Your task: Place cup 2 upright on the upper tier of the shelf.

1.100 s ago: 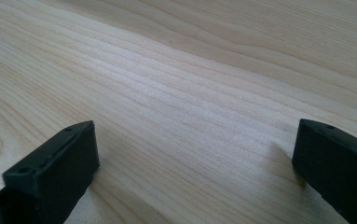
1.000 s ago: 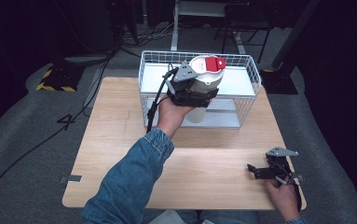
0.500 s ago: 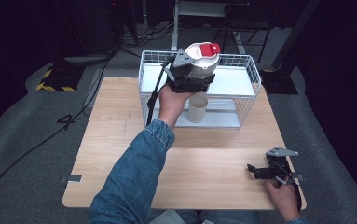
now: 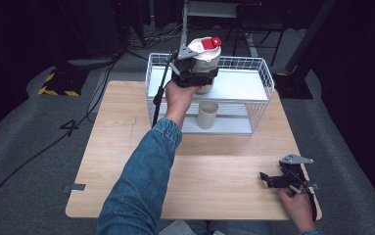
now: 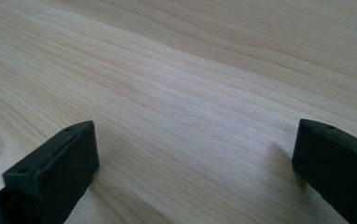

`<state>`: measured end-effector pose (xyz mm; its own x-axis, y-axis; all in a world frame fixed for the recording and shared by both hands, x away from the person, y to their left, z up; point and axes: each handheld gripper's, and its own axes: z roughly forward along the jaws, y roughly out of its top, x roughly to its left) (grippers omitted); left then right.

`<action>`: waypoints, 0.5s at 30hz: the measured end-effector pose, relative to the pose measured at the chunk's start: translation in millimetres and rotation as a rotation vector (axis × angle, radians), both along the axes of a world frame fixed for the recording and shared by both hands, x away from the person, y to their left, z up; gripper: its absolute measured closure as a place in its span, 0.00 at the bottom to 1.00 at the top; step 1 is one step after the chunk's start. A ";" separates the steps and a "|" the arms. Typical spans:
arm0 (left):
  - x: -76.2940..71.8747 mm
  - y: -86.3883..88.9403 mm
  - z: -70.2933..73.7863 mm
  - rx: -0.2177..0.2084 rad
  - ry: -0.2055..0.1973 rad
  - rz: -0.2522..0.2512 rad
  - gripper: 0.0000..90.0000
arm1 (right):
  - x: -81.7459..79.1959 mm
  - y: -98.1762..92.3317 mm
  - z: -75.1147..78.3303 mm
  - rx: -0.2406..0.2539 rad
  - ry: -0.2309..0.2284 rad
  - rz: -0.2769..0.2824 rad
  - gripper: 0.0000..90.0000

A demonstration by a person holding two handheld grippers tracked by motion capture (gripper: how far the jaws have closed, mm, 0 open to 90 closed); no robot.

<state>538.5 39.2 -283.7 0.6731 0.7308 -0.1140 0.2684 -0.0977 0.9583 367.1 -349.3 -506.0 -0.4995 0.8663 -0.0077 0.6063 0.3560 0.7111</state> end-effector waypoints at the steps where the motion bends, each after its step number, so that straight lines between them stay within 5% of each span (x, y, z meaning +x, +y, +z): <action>1: 4.7 -1.4 -3.3 -0.014 0.022 0.018 0.13 | 0.0 0.0 0.0 0.000 0.000 0.000 0.01; 15: 12.7 -11.7 -8.4 0.036 0.017 0.046 0.12 | 0.0 0.0 0.0 0.000 0.000 0.000 0.01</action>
<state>551.3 27.5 -292.2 0.6368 0.7647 -0.0984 0.2897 -0.1190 0.9497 367.1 -349.4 -505.9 -0.4999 0.8661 -0.0079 0.6064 0.3564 0.7108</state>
